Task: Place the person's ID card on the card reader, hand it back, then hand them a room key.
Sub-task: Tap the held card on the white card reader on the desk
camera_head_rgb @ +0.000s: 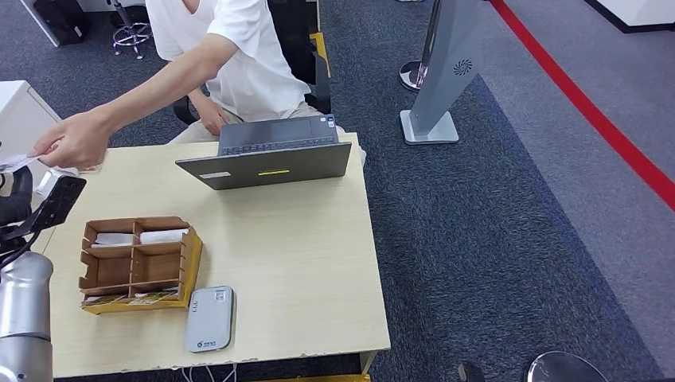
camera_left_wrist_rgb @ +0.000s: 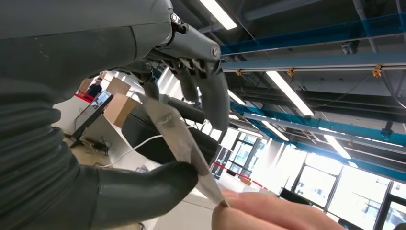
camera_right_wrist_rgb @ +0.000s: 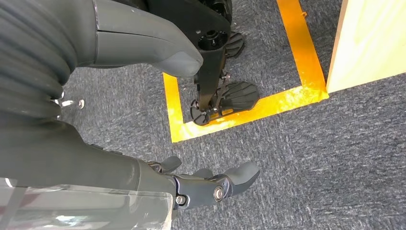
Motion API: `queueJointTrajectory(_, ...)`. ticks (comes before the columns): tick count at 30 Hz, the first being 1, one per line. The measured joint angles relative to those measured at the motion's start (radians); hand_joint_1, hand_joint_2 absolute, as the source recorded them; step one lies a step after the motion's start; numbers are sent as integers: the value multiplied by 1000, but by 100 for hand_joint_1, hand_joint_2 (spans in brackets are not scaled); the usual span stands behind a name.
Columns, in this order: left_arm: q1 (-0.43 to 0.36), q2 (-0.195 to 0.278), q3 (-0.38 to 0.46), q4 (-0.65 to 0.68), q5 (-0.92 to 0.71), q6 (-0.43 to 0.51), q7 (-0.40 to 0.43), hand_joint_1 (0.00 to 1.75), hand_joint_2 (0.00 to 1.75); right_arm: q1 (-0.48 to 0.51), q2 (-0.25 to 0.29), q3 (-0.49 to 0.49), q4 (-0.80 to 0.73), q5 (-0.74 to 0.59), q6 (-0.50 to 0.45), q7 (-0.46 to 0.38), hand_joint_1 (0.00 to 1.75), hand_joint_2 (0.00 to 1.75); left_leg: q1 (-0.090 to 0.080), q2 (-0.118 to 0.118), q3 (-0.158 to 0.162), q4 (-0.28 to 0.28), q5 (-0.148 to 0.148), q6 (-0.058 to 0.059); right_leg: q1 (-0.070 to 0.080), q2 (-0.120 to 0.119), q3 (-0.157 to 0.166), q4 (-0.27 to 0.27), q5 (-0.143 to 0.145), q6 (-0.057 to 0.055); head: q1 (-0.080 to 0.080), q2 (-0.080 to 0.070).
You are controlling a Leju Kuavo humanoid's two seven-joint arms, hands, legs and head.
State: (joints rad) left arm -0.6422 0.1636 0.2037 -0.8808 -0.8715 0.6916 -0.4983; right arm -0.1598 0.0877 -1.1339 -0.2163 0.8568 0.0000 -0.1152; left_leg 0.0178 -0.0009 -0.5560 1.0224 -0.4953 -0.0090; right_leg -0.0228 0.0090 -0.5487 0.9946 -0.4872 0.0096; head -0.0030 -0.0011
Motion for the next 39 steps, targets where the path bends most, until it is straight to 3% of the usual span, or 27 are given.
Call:
queueJointTrajectory(21,1,-1,-18,0,10,-1,26,175,175,3,0,1,0,-7,0,-2,0,175,0,0,0,0,0,0,0,0,0,0,0,0,0,0)
queueJointTrajectory(33,41,4,-195,-50,0,-47,144,175,175,18,0,0,0,-30,2,-14,0,175,0,0,-1,0,0,0,0,0,0,0,0,0,0,0)
queueJointTrajectory(39,130,12,-301,-208,-35,-101,214,175,175,31,0,0,0,-44,13,-23,0,175,0,0,-1,0,0,0,0,0,0,0,0,0,0,0)
